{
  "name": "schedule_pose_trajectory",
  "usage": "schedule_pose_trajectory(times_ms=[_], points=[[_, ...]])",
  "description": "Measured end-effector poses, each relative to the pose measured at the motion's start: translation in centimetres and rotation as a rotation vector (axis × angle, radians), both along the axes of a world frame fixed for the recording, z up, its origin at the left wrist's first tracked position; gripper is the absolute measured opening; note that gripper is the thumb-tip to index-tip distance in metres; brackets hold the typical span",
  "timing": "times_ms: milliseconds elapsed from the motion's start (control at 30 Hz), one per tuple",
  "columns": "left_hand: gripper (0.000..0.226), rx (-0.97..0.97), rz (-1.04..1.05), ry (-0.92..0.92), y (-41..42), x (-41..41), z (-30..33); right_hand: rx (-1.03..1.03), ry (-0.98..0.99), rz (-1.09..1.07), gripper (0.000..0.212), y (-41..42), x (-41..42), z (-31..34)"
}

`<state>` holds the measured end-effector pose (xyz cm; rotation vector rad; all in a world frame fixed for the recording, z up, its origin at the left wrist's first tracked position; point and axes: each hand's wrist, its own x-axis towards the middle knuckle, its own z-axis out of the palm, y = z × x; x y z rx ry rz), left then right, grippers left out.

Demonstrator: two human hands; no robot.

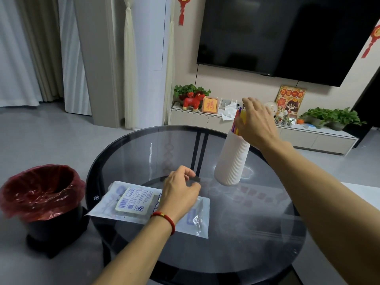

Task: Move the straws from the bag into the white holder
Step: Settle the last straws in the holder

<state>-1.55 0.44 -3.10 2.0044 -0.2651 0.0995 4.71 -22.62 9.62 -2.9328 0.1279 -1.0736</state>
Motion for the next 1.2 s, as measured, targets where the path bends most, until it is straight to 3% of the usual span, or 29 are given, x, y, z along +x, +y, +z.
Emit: schedule_pose_trajectory(times_ms=[100, 133, 200, 300, 367, 433, 500, 600, 667, 800, 900, 967, 1100, 1200], points=[[0.018, 0.121, 0.047, -0.030, 1.0, -0.3, -0.2, -0.067, -0.107, 0.182, 0.032, 2.3, -2.3, -1.3], [0.015, 0.176, 0.087, -0.037, 1.3, -0.3, -0.2, -0.059, -0.025, 0.260, 0.026, 3.2, -3.0, -2.6], [0.008, 0.302, 0.181, -0.050, 2.2, -0.4, -0.4, 0.024, 0.326, 0.333, 0.022, 5.4, -4.2, -6.3], [0.022, 0.580, 0.188, 0.034, 3.8, -1.3, -1.3, 0.125, 0.783, 0.251, 0.042, 8.3, -5.8, -12.9], [0.046, 0.790, 0.086, 0.177, 5.3, -2.0, -2.5, 0.195, 0.836, 0.152, 0.054, 9.6, -6.4, -16.4], [0.059, 0.824, 0.019, 0.369, 7.2, -3.1, -3.7, 0.324, 0.767, 0.093, 0.057, 10.8, -6.6, -18.3], [0.060, 0.663, 0.036, 0.514, 8.4, -4.0, -3.9, 0.519, 0.712, 0.125, 0.047, 12.2, -6.5, -18.9], [0.053, 0.509, 0.146, 0.537, 10.8, -4.2, -3.0, 0.902, 0.703, 0.249, 0.022, 15.3, -6.5, -19.2], [0.044, 0.394, 0.209, 0.564, 13.4, -4.5, -2.5, 1.149, 0.687, 0.365, 0.020, 17.9, -6.2, -19.1], [0.036, -0.282, 0.301, 0.666, 20.1, -5.1, -2.2, 1.412, 0.686, 0.559, 0.033, 24.7, -5.0, -18.4], [0.026, -0.716, 0.369, 0.543, 24.4, -4.4, -2.0, 1.515, 0.774, 0.646, 0.036, 29.9, -4.1, -17.3], [0.024, -0.832, 0.427, 0.490, 26.9, -3.5, -2.2, 1.500, 0.777, 0.655, 0.035, 31.9, -3.5, -17.1], [0.027, -0.839, 0.520, 0.479, 31.2, -0.4, -2.7, 0.871, 0.650, 0.575, 0.032, 31.2, -3.2, -19.1], [0.029, -0.800, 0.587, 0.497, 33.7, 2.8, -3.3, 0.724, 0.528, 0.578, 0.025, 30.2, -3.3, -21.5]])
